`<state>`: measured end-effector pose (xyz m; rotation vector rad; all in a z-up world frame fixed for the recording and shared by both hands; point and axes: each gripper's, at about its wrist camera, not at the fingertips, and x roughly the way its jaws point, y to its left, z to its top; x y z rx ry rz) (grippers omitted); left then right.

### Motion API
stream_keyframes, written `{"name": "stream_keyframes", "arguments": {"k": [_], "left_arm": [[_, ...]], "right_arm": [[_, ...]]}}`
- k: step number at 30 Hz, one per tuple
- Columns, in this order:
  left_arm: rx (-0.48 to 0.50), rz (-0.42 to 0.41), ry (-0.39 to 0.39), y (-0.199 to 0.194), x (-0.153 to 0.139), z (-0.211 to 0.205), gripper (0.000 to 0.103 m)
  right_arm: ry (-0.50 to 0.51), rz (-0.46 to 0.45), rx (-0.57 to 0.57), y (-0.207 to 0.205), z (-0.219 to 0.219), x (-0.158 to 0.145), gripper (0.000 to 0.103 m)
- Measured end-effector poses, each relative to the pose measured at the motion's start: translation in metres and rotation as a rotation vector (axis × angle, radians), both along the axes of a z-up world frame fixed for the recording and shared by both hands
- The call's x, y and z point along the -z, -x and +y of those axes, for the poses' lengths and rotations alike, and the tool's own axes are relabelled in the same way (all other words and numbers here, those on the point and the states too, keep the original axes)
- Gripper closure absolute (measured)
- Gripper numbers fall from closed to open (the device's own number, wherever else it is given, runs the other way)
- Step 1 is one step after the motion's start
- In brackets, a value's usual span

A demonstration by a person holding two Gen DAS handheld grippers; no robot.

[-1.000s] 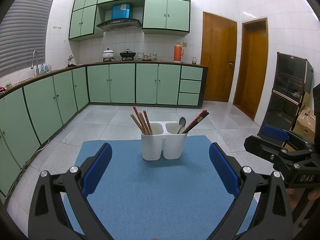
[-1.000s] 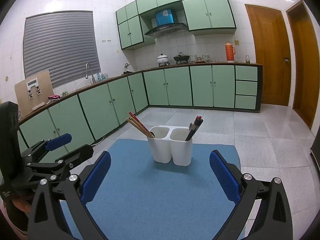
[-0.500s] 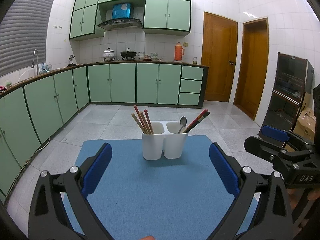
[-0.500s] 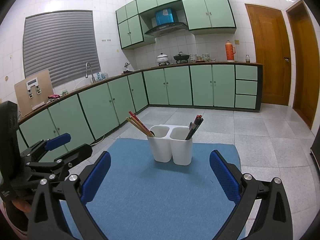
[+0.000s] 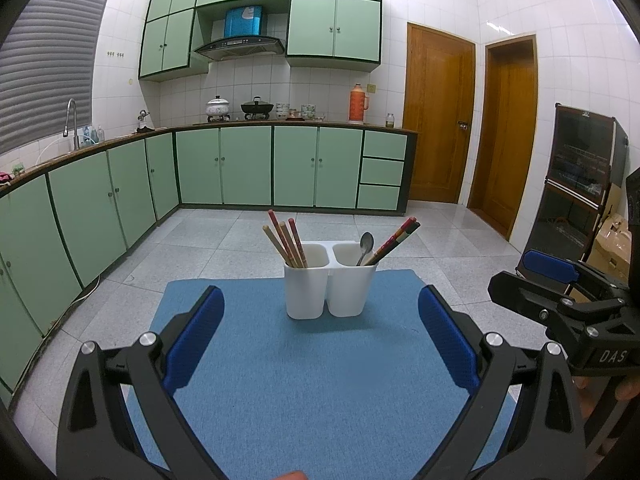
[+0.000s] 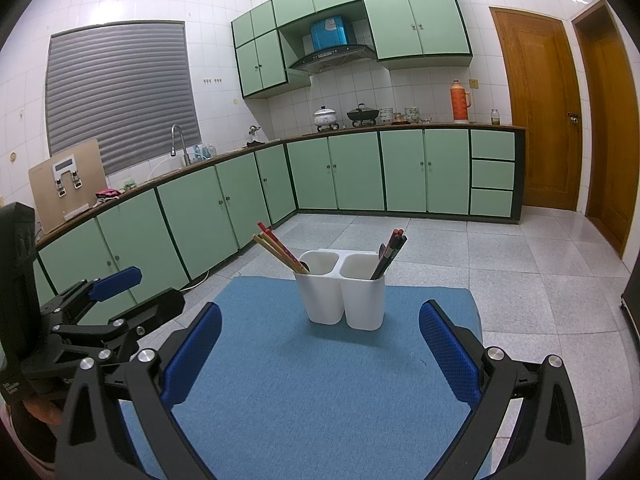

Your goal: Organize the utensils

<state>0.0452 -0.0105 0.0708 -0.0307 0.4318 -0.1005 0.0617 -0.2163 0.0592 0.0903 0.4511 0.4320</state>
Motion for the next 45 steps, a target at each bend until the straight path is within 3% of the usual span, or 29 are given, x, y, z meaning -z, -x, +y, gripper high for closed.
{"name": "stream_keyframes", "arguments": {"k": [45], "left_arm": [[-0.003,0.012,0.007,0.003,0.012,0.002,0.008]], "right_arm": [[0.013,0.011,0.008,-0.002,0.004,0.015,0.006]]}}
